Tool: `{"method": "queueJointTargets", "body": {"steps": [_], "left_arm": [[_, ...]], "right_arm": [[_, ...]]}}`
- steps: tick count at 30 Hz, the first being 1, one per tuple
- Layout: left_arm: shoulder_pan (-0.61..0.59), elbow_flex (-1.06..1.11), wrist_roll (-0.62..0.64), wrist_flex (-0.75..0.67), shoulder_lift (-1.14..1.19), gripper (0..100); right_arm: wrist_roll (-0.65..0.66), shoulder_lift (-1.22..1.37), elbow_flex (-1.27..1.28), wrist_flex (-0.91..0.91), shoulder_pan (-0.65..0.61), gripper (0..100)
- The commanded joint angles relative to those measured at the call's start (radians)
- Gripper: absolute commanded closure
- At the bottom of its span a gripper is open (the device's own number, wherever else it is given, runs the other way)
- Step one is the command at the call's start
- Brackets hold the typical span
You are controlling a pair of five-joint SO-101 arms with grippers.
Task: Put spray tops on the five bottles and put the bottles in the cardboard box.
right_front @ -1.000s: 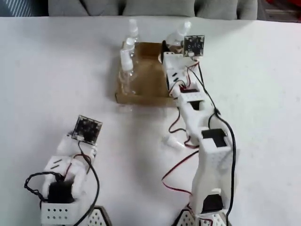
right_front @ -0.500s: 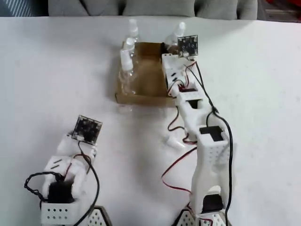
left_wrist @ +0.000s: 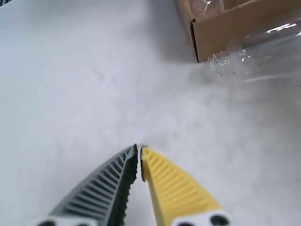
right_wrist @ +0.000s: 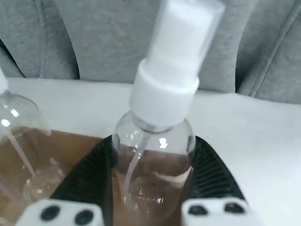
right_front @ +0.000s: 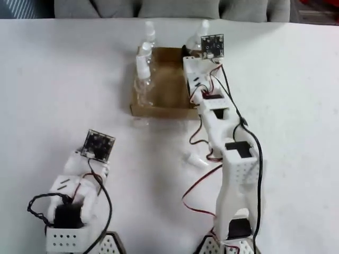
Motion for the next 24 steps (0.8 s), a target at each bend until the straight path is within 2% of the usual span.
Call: {"method": "queueJointTargets", "body": {"steps": [1, 16, 19, 24], "left_arm": [[0.013, -0.002, -0.009, -0.003, -0.002, 98], [0.013, -0.002, -0.009, -0.003, -0.002, 98], [0.013, -0.002, -0.009, -0.003, -0.002, 98], [0.013, -0.002, -0.009, -0.003, -0.002, 98]], "right_arm": [[0.014, 0.031, -0.1, 0.007, 0.019, 98.3], [0.015, 0.125, -0.167, 0.015, 0.019, 98.0], [0.054, 0.124, -0.167, 0.059, 0.016, 97.7], [0.081, 0.128, -0.167, 0.065, 0.012, 87.5]]}}
